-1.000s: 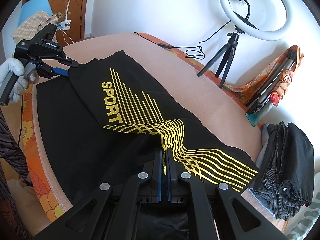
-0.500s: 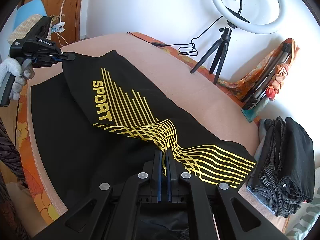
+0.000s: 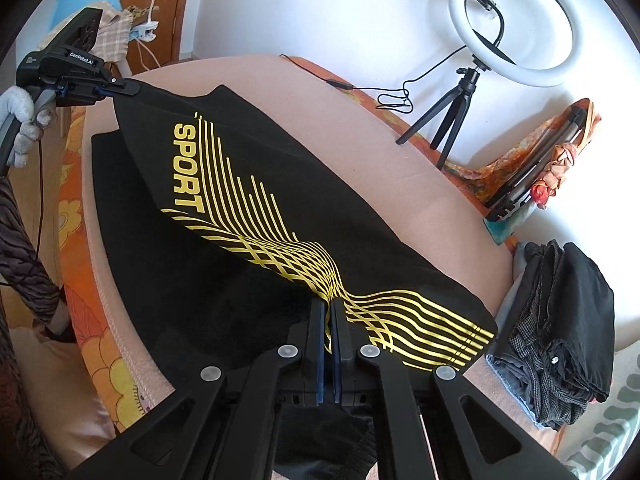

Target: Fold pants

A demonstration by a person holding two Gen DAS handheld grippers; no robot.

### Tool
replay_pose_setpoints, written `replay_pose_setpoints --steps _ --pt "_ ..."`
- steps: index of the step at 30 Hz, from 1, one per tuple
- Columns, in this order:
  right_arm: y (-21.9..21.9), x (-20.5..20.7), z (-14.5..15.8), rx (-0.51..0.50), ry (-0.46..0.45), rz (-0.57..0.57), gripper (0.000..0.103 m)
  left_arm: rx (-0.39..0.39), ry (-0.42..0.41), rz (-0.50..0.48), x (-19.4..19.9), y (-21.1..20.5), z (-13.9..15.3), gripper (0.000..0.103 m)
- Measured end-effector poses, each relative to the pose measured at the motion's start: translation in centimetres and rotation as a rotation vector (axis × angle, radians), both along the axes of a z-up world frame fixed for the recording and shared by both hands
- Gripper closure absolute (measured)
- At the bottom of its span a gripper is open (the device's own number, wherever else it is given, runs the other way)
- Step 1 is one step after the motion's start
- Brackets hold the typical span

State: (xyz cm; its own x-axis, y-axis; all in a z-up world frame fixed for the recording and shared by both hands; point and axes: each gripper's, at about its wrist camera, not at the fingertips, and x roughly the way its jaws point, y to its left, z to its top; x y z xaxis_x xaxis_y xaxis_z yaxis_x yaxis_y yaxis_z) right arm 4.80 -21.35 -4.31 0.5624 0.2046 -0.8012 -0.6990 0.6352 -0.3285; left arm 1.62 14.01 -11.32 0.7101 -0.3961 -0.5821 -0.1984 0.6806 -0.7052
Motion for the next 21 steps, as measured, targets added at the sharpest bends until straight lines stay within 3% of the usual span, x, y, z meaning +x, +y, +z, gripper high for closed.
replay_pose_setpoints --steps 7,16,19,21 --pt "-0.5 -2.5 -1.0 -0.034 0.030 0.020 0.103 0.013 0.046 0.005 -2.5 0.1 -2.0 0.100" --pt "-0.1 -4.2 -3.8 -0.055 0.113 0.021 0.103 0.073 0.091 0.002 -2.8 0.7 -3.0 0.098" --pt "-0.9 -3.9 -4.3 -0.015 0.164 -0.021 0.095 0.125 0.089 0.005 -2.9 0.9 -2.1 0.090" --pt "-1.9 -3.9 -4.1 0.054 0.217 -0.050 0.080 0.152 0.071 0.017 -3.1 1.5 -1.3 0.090"
